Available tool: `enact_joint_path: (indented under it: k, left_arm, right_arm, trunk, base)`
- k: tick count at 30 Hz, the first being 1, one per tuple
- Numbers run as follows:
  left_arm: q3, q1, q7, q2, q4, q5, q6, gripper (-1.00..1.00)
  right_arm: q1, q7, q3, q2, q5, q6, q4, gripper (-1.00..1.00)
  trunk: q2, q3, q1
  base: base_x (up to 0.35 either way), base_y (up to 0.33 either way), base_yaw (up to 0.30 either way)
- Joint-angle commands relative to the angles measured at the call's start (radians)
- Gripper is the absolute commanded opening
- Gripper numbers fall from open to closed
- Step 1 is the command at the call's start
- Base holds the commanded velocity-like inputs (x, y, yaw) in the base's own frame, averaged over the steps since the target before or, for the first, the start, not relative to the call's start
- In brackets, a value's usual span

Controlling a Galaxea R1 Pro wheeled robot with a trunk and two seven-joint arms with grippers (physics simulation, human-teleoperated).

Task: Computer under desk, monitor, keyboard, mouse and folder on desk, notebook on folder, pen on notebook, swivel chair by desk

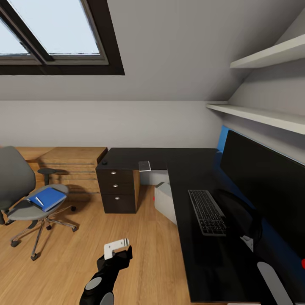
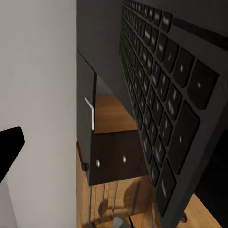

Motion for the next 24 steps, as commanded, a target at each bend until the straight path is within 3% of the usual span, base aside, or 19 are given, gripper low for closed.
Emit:
enact_joint_path:
  k: [1, 18, 24]
  left_arm:
    - [-0.001, -0.001, 0.008, 0.0, -0.003, 0.008, 0.002, 1.0]
    - [0.001, -0.001, 0.008, 0.001, -0.008, 0.009, 0.004, 1.0]
    - [0.002, -0.001, 0.008, 0.001, -0.007, 0.009, 0.004, 1.0]
  right_arm:
    - [-0.001, -0.008, -0.001, 0.0, -0.01, 0.004, 0.003, 1.0]
    - [-0.006, -0.009, -0.001, -0.014, -0.01, 0.003, 0.028, 1.0]
    - [-0.006, -0.009, -0.001, -0.014, -0.01, 0.004, 0.028, 1.0]
  trunk:
    - [-0.008, -0.005, 0.004]
    - [-0.127, -0.058, 0.069]
    - [-0.169, -0.077, 0.092]
  base:
    - [0.0, 0.0, 0.0]
    - [-0.003, 0.0, 0.0]
    - [-0.227, 0.0, 0.0]
